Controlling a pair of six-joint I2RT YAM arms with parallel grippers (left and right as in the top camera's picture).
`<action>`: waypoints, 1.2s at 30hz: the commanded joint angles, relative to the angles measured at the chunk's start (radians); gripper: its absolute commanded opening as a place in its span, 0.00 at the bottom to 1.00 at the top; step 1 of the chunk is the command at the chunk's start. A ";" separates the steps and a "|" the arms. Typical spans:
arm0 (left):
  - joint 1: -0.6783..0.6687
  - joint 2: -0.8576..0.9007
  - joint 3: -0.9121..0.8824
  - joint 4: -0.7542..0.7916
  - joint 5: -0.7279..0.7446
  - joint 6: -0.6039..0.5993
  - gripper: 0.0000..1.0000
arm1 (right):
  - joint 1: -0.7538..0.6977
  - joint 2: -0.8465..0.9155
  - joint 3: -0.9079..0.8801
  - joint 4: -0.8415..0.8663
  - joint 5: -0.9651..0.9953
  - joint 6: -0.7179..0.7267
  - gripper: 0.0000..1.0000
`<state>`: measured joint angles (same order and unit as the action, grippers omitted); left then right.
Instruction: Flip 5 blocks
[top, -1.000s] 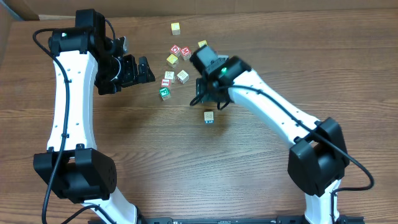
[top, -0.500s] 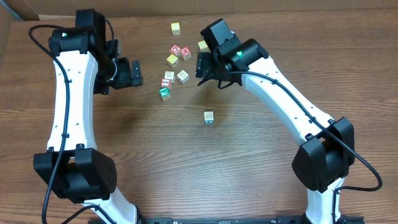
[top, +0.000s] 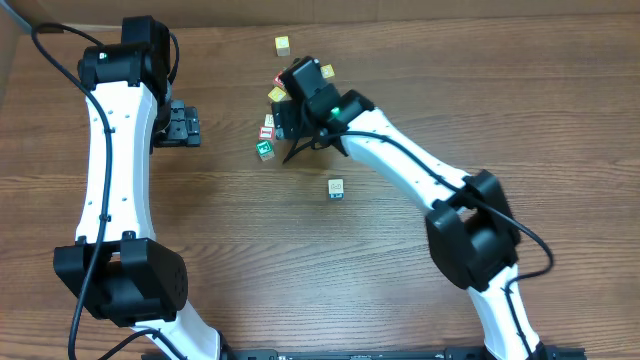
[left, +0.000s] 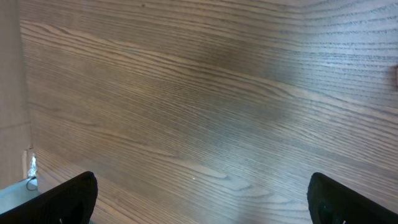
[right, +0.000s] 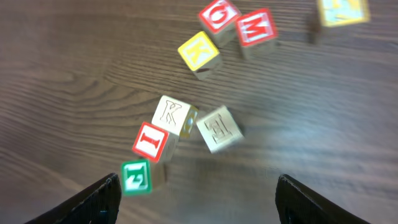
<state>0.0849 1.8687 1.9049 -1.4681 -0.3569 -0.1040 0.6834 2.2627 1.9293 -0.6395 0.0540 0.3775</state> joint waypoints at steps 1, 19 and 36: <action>-0.006 0.009 0.019 0.005 -0.034 0.003 1.00 | -0.003 0.057 0.014 0.035 0.033 -0.130 0.80; -0.006 0.009 0.019 0.006 -0.035 0.003 1.00 | -0.008 0.201 0.014 0.235 0.058 -0.386 0.70; -0.006 0.009 0.019 0.006 -0.035 0.003 1.00 | -0.034 0.202 0.014 0.204 0.058 -0.372 0.35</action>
<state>0.0849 1.8687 1.9049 -1.4654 -0.3790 -0.1040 0.6601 2.4550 1.9293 -0.4305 0.1047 -0.0029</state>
